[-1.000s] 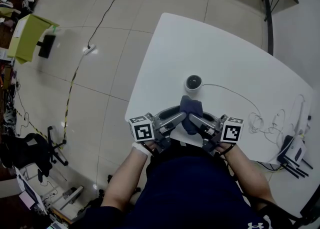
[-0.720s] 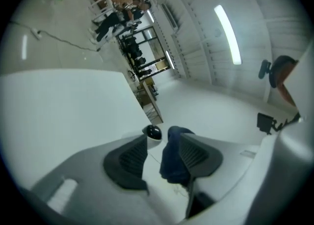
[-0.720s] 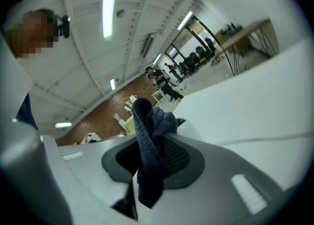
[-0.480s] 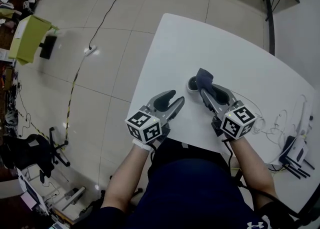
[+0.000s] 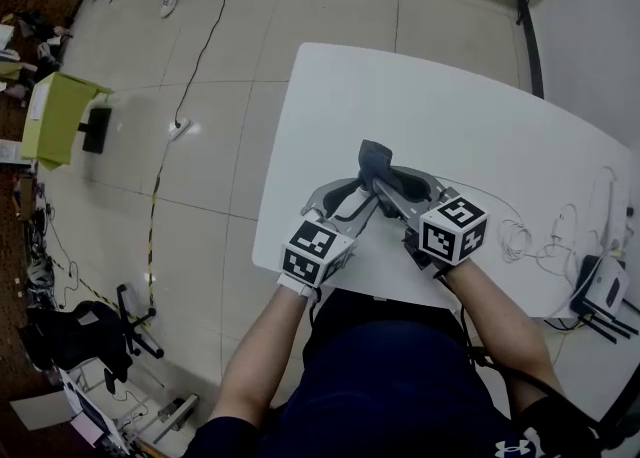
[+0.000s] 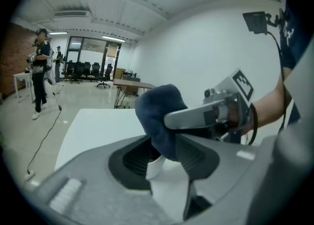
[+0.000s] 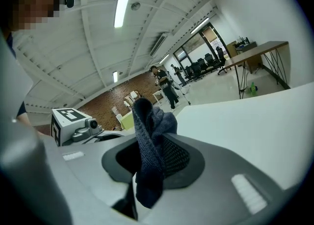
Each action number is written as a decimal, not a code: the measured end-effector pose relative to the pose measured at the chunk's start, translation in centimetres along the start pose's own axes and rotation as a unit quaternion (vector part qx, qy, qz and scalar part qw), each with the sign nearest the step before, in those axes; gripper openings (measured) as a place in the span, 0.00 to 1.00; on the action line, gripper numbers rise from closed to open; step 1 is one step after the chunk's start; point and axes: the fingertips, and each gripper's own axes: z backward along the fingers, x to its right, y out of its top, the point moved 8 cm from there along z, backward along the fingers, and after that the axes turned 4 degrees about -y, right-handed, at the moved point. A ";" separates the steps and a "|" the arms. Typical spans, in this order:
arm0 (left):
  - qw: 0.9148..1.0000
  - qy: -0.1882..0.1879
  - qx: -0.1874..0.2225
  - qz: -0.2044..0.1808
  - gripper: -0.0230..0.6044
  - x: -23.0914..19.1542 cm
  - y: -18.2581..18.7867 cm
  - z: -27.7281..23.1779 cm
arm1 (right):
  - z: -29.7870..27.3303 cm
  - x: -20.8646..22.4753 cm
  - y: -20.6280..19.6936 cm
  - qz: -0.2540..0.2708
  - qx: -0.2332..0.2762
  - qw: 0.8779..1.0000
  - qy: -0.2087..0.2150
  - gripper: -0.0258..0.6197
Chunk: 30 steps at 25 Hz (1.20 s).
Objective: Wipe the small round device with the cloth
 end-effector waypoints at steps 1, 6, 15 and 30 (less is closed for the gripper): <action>1.000 0.002 -0.007 -0.004 0.28 0.1 -0.1 -0.3 | 0.1 0.4 -0.1 -0.008 0.002 1.000 -0.001 0.19; 0.999 0.009 -0.039 -0.033 0.28 0.5 -0.2 -1.4 | 0.9 2.4 -0.5 -0.056 0.018 0.998 -0.006 0.19; 0.995 0.022 -0.072 -0.059 0.28 0.7 -0.4 -2.1 | 1.2 6.3 -2.5 -0.165 0.036 0.986 -0.015 0.19; 0.994 0.036 -0.079 -0.069 0.27 0.9 -0.6 -2.5 | -0.5 9.3 -7.9 -0.157 -0.058 0.982 -0.083 0.18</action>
